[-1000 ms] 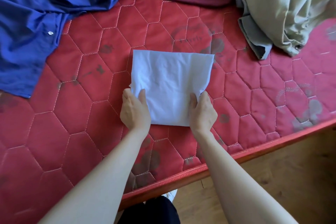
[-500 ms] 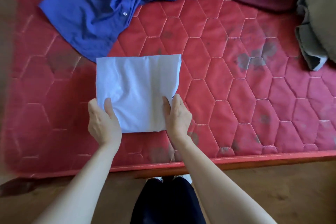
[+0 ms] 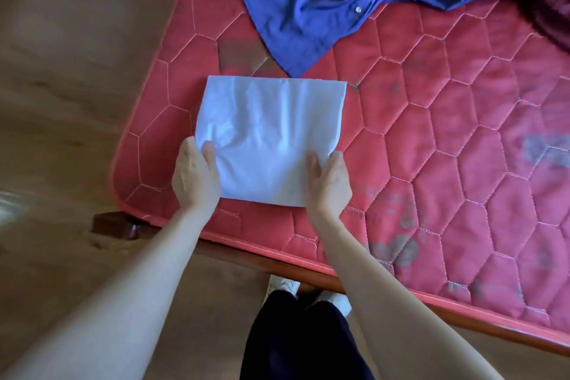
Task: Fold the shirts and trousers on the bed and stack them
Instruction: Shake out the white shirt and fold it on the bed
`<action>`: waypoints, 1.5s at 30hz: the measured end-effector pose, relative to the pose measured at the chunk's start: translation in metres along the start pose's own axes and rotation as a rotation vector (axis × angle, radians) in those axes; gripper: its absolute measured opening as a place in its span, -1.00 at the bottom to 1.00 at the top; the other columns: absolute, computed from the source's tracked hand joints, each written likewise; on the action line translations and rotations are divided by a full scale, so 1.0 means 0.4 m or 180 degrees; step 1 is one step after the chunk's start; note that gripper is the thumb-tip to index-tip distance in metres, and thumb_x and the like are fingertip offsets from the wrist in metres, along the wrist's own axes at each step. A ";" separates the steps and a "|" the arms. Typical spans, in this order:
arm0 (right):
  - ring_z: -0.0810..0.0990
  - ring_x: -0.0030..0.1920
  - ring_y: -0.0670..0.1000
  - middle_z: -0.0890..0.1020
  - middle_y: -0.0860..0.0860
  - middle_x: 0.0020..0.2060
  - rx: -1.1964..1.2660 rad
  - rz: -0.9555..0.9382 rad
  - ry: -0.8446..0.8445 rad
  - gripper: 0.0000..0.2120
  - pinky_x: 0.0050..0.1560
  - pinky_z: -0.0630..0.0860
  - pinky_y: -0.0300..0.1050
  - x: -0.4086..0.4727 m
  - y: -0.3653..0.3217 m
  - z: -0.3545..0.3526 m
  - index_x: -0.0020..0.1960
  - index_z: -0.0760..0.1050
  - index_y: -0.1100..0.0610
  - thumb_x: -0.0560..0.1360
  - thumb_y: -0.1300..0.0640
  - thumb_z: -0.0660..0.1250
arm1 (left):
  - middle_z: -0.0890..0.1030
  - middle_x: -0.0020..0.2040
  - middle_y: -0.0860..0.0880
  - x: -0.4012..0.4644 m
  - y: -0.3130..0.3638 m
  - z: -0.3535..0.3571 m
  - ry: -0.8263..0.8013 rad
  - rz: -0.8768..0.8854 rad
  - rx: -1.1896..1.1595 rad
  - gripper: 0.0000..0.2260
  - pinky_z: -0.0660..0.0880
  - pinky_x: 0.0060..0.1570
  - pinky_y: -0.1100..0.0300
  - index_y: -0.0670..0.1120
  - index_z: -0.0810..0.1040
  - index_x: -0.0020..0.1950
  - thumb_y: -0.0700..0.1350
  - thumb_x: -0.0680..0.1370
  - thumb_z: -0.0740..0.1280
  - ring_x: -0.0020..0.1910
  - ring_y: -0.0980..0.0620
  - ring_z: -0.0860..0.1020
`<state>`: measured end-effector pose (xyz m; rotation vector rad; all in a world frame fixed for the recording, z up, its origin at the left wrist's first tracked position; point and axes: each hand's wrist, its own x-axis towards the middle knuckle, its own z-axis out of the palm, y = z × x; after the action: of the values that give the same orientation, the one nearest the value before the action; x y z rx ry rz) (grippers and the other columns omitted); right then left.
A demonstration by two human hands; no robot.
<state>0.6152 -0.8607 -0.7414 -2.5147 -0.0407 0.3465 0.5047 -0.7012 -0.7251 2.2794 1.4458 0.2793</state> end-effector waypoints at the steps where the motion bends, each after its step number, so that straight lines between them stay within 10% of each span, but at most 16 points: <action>1: 0.48 0.07 0.14 0.53 0.04 0.02 -0.0068 -0.0030 0.0098 -0.66 -0.15 0.38 -0.02 0.001 -0.007 -0.003 0.14 0.38 0.16 0.55 -0.09 0.28 | 0.52 0.07 -0.22 0.004 0.005 -0.002 0.0013 0.0060 0.0038 -0.71 0.36 -0.20 -0.01 -0.28 0.39 0.23 -0.07 0.67 0.14 0.02 -0.24 0.51; 5: 0.31 0.42 0.20 0.29 0.19 0.46 -0.0479 -0.0489 0.0484 -0.33 0.34 0.30 0.08 0.003 -0.036 -0.015 0.51 0.19 0.22 0.50 0.05 0.35 | 0.37 0.41 -0.28 0.011 0.032 -0.008 0.0128 0.0628 0.0565 -0.58 0.36 0.25 -0.13 -0.31 0.30 0.44 -0.20 0.60 0.18 0.38 -0.27 0.36; 11: 0.08 0.55 0.17 0.15 0.16 0.53 -0.1079 -0.1936 -0.0408 -0.49 0.46 -0.02 0.31 0.008 -0.086 0.065 0.53 0.21 0.07 0.59 0.08 0.15 | 0.38 0.45 -0.18 0.024 0.067 0.037 -0.0514 0.2175 0.1024 -0.57 0.26 0.35 -0.28 -0.18 0.43 0.42 -0.14 0.56 0.15 0.43 -0.22 0.36; 16: -0.02 0.56 0.03 0.10 0.00 0.56 -0.1485 -0.1822 -0.0617 -0.46 0.48 -0.14 0.25 0.052 -0.040 0.079 0.57 0.03 -0.11 0.60 -0.14 -0.16 | 0.22 0.55 -0.13 0.044 0.017 0.064 -0.0697 0.1733 0.1249 -0.54 0.10 0.47 -0.17 -0.02 0.27 0.53 0.01 0.62 0.08 0.53 -0.13 0.17; 23: -0.11 0.57 0.09 -0.04 0.12 0.57 -0.1804 -0.0799 -0.0157 -0.45 0.49 -0.18 0.27 0.093 0.053 -0.011 0.59 -0.06 0.02 0.65 -0.05 -0.01 | 0.00 0.60 -0.11 0.048 0.014 0.043 -0.0752 0.0968 0.1178 -0.49 -0.11 0.48 -0.20 -0.07 0.09 0.58 0.02 0.64 0.02 0.58 -0.11 -0.05; 27: 0.06 0.55 0.18 0.13 0.19 0.54 -0.1482 -0.1470 0.0321 -0.48 0.49 -0.13 0.24 0.105 -0.022 -0.021 0.56 0.15 0.09 0.62 0.03 0.09 | 0.11 0.58 -0.14 0.079 0.070 0.045 -0.0398 0.1640 0.1207 -0.49 -0.06 0.46 -0.23 -0.13 0.18 0.55 0.03 0.63 0.01 0.56 -0.16 0.05; 31: 0.03 0.56 0.12 0.12 0.11 0.55 -0.1739 -0.2434 -0.0450 -0.49 0.50 -0.13 0.24 0.139 -0.119 0.055 0.56 0.09 0.03 0.63 -0.03 0.00 | 0.17 0.57 -0.10 0.122 0.135 0.105 -0.0795 0.2284 0.1164 -0.49 -0.01 0.47 -0.21 -0.12 0.30 0.51 -0.03 0.57 0.00 0.55 -0.11 0.11; 45: -0.13 0.57 0.05 -0.04 0.07 0.58 -0.1830 -0.1363 -0.0649 -0.46 0.50 -0.20 0.18 0.262 -0.051 -0.021 0.58 -0.13 -0.07 0.65 -0.14 -0.11 | 0.02 0.59 -0.14 0.194 0.170 0.134 -0.1173 0.1840 0.1340 -0.50 -0.10 0.44 -0.20 0.01 0.12 0.58 0.05 0.64 0.06 0.57 -0.11 0.00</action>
<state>0.7197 -0.8373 -0.7480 -2.9112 -0.8547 0.4581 0.6145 -0.6694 -0.7463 2.8602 0.6852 -0.3017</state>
